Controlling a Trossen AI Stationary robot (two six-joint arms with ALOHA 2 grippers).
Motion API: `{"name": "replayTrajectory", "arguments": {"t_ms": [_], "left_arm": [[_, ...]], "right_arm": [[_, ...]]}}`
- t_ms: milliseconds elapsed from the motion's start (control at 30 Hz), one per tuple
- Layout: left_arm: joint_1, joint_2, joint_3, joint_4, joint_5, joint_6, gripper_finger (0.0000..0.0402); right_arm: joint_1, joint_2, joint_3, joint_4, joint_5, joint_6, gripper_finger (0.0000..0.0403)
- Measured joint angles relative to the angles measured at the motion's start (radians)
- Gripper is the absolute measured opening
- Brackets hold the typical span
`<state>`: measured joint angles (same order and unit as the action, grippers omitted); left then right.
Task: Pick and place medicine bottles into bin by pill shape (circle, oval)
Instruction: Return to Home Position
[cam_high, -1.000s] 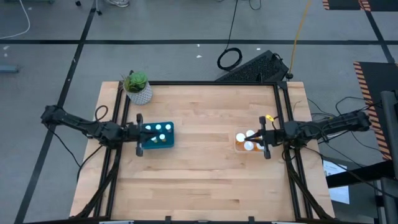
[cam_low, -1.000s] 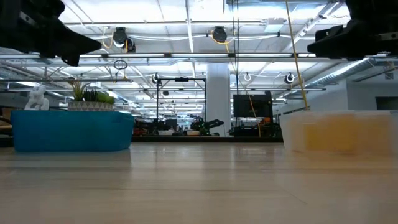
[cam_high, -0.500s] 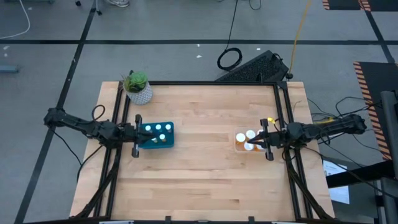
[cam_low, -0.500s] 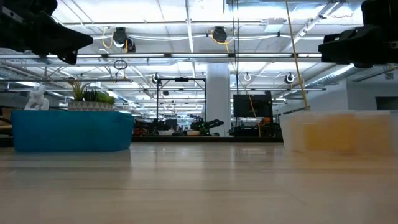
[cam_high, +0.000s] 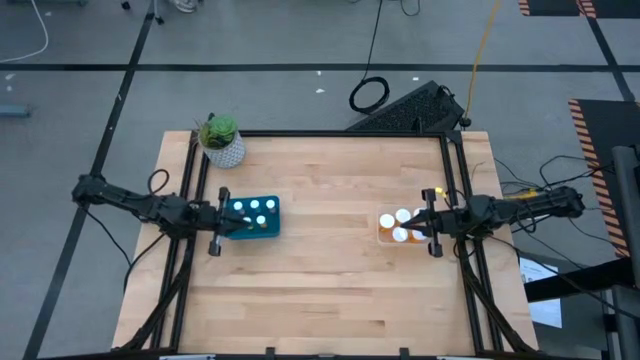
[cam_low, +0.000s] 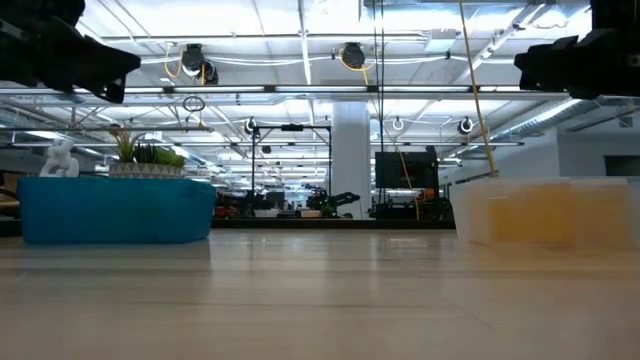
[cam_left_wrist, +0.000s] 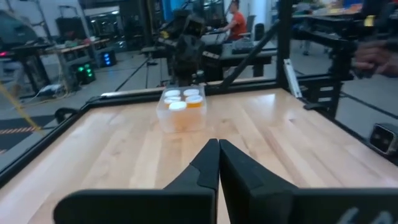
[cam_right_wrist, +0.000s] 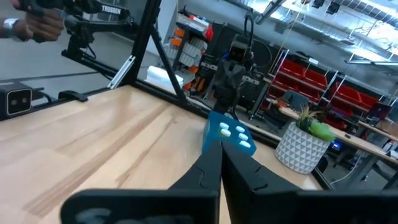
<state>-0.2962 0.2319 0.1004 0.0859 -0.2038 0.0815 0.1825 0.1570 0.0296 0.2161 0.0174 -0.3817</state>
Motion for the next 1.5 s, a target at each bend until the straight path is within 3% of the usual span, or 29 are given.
{"name": "replayTrajectory", "arguments": {"t_ms": [667,900,1233,1500], "left_arm": [[0.0,-0.231,-0.001,-0.189,0.022,-0.003,0.0011],[0.003,-0.23,-0.092,-0.016,0.029,0.055,0.0007],[0.079,-0.23,-0.091,-0.025,0.1,0.067,0.0006],[0.125,-0.23,-0.091,-0.047,0.121,0.044,0.0003]], "right_arm": [[0.0,-0.156,-0.003,-0.181,0.003,0.022,0.0],[0.0,-0.156,-0.003,-0.183,0.004,0.022,0.0],[-0.002,-0.156,-0.003,-0.189,0.011,-0.004,0.0],[-0.077,-0.156,-0.003,-0.191,-0.008,0.001,0.0]]}}
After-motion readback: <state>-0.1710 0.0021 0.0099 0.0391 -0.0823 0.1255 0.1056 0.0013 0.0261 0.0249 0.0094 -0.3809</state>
